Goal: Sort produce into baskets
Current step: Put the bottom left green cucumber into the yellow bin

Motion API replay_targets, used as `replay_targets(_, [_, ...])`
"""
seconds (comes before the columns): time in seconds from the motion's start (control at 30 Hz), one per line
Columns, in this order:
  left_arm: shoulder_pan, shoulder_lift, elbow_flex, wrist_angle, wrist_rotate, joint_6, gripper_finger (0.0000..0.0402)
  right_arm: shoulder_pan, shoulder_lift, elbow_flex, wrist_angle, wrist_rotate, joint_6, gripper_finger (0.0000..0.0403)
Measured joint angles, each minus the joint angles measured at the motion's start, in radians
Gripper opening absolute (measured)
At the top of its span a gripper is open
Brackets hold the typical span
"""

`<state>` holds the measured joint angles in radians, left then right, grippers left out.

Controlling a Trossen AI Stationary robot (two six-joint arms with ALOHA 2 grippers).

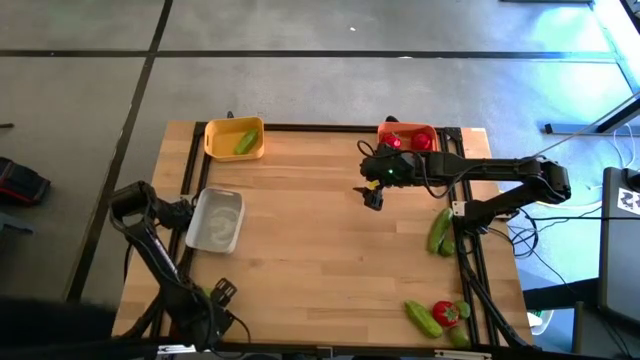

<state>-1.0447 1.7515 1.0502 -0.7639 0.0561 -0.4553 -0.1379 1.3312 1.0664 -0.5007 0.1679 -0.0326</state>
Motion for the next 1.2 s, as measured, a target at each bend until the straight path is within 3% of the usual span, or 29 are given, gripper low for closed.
replay_targets(0.13, [0.003, 0.000, -0.012, 0.026, -0.002, -0.055, 0.0237, 0.000, 0.000, 0.000, -0.005, 0.000, 0.000, 0.0339])
replay_targets(0.43, [0.055, 0.000, -0.012, 0.031, -0.013, -0.169, 0.0180, 0.000, 0.000, 0.000, -0.005, 0.000, 0.000, 0.0339])
replay_targets(0.7, [0.136, -0.011, -0.012, 0.092, -0.026, -0.227, 0.0179, 0.000, 0.000, 0.000, -0.008, 0.000, 0.000, 0.0339])
replay_targets(1.2, [0.290, -0.228, -0.012, 0.096, -0.332, -0.309, 0.0174, 0.000, 0.000, 0.000, -0.049, 0.000, 0.000, 0.0339])
